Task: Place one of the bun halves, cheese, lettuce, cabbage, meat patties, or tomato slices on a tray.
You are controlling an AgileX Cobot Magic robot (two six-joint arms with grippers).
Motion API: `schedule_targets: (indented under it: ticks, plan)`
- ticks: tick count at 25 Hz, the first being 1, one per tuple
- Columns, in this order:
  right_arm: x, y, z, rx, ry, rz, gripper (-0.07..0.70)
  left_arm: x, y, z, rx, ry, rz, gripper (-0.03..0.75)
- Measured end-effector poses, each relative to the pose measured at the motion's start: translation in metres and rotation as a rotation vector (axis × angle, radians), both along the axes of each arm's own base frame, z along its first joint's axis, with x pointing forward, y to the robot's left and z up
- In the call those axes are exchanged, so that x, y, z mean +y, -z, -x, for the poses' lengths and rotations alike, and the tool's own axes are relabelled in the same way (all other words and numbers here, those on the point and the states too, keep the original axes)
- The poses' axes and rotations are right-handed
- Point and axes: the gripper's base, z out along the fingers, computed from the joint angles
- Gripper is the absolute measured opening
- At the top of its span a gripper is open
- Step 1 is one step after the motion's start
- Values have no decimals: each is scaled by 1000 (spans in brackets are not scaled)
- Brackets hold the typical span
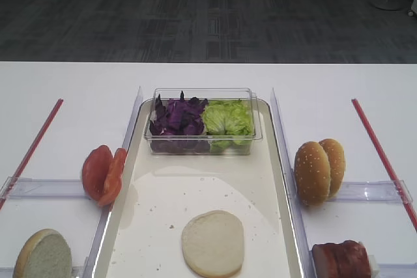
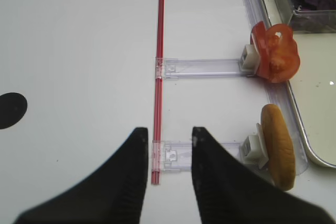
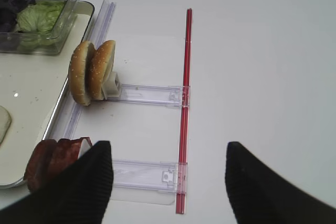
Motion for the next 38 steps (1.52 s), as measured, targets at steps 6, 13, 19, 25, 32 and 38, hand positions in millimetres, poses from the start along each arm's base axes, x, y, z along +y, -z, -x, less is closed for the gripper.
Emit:
schedule_targets:
  ticks: [6,13,19,25,32,38]
  plan:
    - [0,0,0,0,0,0,489,0,0,0,-1,0,0,188]
    - [0,0,0,0,0,0,489,0,0,0,-1,0,0,188]
    - [0,0,0,0,2,-4,489,0,0,0,-1,0,0,188]
    - [0,0,0,0,2,-4,489,0,0,0,-1,0,0,188]
    - [0,0,0,0,2,-4,489,0,0,0,-1,0,0,188]
    - [0,0,0,0,2,-4,489,0,0,0,-1,0,0,188]
